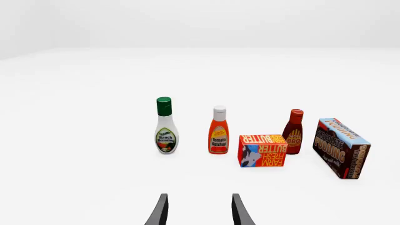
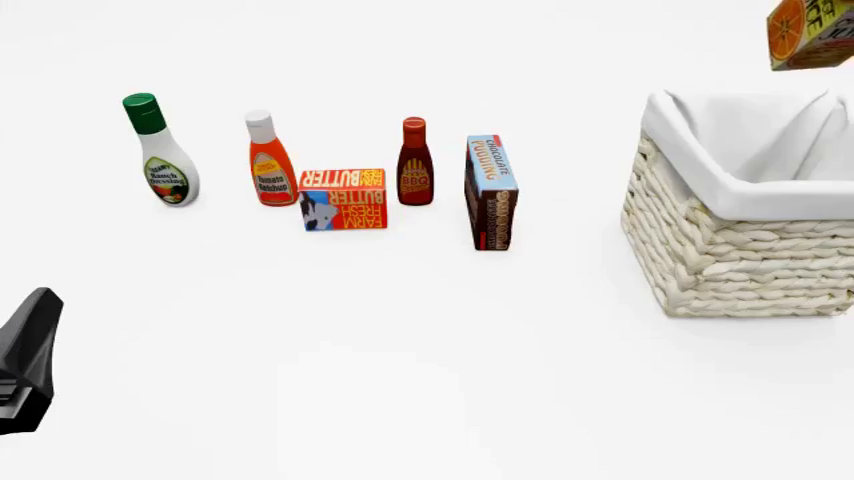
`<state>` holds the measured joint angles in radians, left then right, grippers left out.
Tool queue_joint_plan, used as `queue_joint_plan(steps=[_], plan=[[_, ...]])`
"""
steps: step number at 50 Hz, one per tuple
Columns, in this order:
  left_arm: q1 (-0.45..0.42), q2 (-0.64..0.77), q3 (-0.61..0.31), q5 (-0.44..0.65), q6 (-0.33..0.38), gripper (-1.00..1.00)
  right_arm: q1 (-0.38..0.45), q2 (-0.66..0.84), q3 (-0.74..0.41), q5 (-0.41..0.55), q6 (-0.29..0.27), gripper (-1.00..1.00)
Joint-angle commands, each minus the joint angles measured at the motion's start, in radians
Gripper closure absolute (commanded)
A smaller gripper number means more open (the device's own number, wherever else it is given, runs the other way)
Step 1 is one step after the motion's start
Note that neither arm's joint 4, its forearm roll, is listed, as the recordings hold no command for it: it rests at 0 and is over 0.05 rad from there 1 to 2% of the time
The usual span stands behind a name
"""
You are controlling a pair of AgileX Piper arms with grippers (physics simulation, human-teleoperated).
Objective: Pick the orange juice and place it in the basket.
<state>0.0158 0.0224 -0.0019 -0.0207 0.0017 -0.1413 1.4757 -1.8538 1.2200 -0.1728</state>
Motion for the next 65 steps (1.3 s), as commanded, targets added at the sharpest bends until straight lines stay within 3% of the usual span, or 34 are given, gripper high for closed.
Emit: queue_joint_plan(steps=[1,16,65], plan=[[0.0,0.0,0.0,0.0,0.0,-1.0,-0.014,0.0,0.023,0.0,0.055,1.0],[0.0,0.0,0.0,0.0,0.0,-1.0,-0.008,0.013,0.039,0.0,0.106,1.0],[0.0,0.0,0.0,0.0,0.0,-1.0,-0.048,0.083,0.082,0.0,0.145,1.0]])
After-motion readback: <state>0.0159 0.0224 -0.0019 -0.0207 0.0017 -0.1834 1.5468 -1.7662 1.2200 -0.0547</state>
